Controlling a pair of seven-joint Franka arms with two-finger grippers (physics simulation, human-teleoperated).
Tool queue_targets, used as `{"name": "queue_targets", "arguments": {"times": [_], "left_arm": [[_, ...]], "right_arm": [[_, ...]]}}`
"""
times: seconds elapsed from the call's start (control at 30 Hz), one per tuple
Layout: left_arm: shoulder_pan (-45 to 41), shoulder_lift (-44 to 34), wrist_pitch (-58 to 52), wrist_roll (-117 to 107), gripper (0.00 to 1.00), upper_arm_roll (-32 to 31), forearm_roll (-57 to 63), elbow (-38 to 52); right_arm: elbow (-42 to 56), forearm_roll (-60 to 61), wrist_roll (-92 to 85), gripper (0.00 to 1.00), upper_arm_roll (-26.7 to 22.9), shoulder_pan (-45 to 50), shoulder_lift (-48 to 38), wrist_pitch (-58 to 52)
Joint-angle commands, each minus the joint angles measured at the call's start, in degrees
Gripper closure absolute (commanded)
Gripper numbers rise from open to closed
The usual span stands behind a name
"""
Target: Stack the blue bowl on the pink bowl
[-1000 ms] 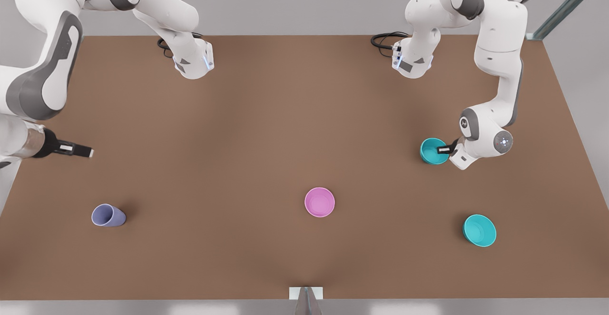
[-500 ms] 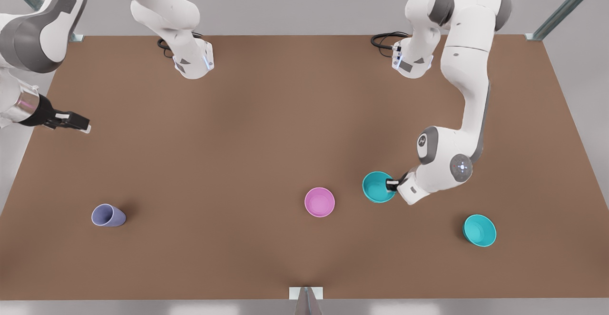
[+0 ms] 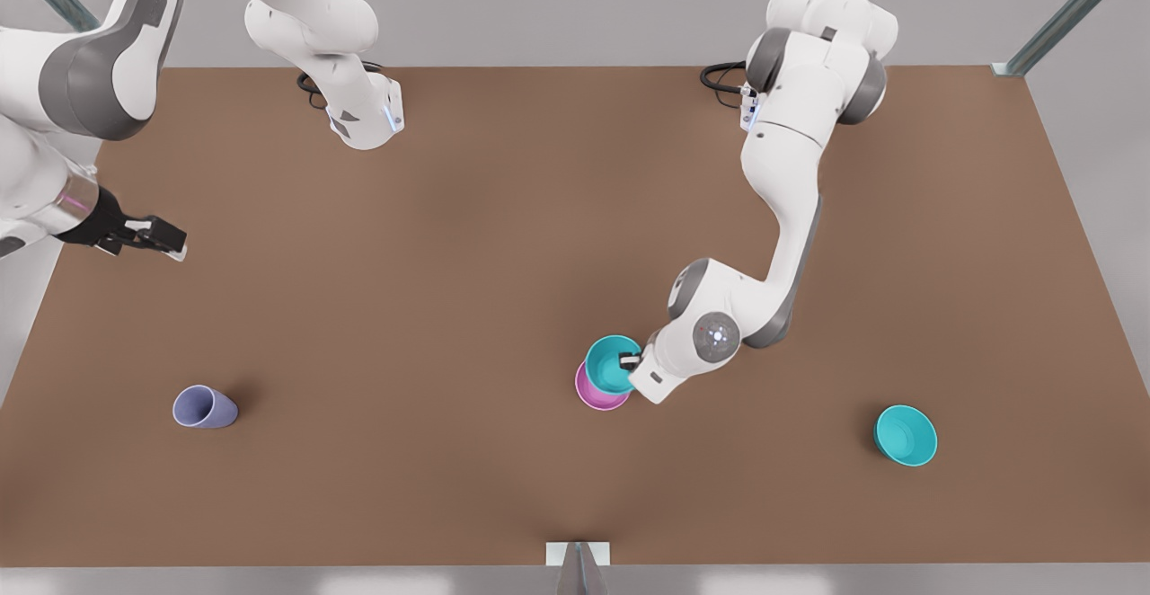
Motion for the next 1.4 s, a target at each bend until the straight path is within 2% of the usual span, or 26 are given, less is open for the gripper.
{"name": "queue_targets", "arguments": {"times": [0.0, 0.33, 0.73, 0.77, 0.8, 0.87, 0.9, 0.93, 0.97, 1.0, 1.03, 1.07, 1.1, 1.17, 1.2, 1.23, 1.37], "left_arm": [[-0.1, 0.3, 0.0, -25.2, 0.79, -0.6, -0.3, 0.1], [-0.1, 1.1, 5.3, -28.2, 0.79, -1.7, -0.2, 0.2], [-0.1, 1.6, 6.2, -28.1, 0.79, -1.7, -0.1, 0.0], [0.0, 1.6, 6.1, -27.9, 0.30, -1.7, -0.1, -0.2], [-0.1, 1.6, 5.4, -27.8, 0.00, -1.7, 0.1, -0.3], [0.1, 0.9, 2.7, -27.5, 0.00, -1.6, 0.8, -0.4], [0.3, -0.5, -1.8, -26.7, 0.00, -1.0, 1.2, -0.6], [0.7, -4.5, -11.3, -22.2, 0.00, 0.2, 4.6, -1.8], [1.0, -9.1, -28.7, -12.6, 0.00, 5.9, 5.4, -1.1], [0.9, -14.0, -38.3, -5.6, 0.00, 11.0, 8.1, -0.9], [1.0, -20.9, -44.9, 4.7, 0.00, 16.1, 11.8, -0.9], [0.9, -25.0, -47.7, 15.9, 0.00, 20.7, 12.2, -1.0], [0.9, -27.8, -48.8, 18.8, 0.00, 22.7, 12.1, -1.0], [4.3, -33.8, -47.7, 20.3, 0.00, 21.9, 11.3, -4.3], [16.1, -41.0, -39.0, 21.1, 0.00, 9.7, 14.2, -12.0], [20.5, -41.1, -37.4, 21.1, 0.00, 2.2, 17.7, -12.1], [22.4, -41.2, -37.2, 23.8, 0.00, 1.1, 14.3, -11.8]], "right_arm": [[0.1, 0.2, -1.0, 0.00, -0.1, -0.1, 0.1, 3.1], [-0.4, 3.2, -1.0, 0.00, -0.1, -2.1, 0.4, 3.8], [-0.6, 3.2, -0.9, 0.00, -0.1, -1.9, 0.4, 3.7], [-0.6, 3.2, -0.9, 0.00, -0.1, -1.9, 0.5, 3.7], [-0.6, 3.2, -0.9, 0.00, -0.1, -1.9, 0.5, 3.7], [-0.6, 3.3, -1.0, 0.00, -0.1, -1.9, 0.6, 3.7], [-0.6, 3.5, -1.0, 0.00, -0.1, -1.9, 0.6, 3.7], [-0.6, 3.5, -0.9, 0.00, -0.1, -1.9, 0.6, 3.7], [-0.6, 3.5, -0.9, 0.00, -0.1, -1.9, 0.6, 3.7], [-0.6, 3.5, -0.9, 0.00, -0.1, -1.9, 0.6, 3.7], [-0.6, 3.5, -1.0, 0.00, -0.1, -1.9, 0.6, 3.7], [-0.6, 3.5, -1.0, 0.00, -0.1, -1.9, 0.6, 3.7], [-0.6, 3.5, -1.0, 0.00, -0.1, -1.9, 0.6, 3.7], [-0.6, 3.5, -0.9, 0.00, -0.1, -1.9, 0.6, 3.7], [-0.6, 3.5, -1.0, 0.00, -0.1, -2.0, 0.6, 3.7], [-0.6, 3.5, -1.0, 0.00, -0.1, -1.9, 0.6, 3.7], [-0.6, 3.5, -0.9, 0.00, -0.1, -2.0, 0.6, 3.7]]}}
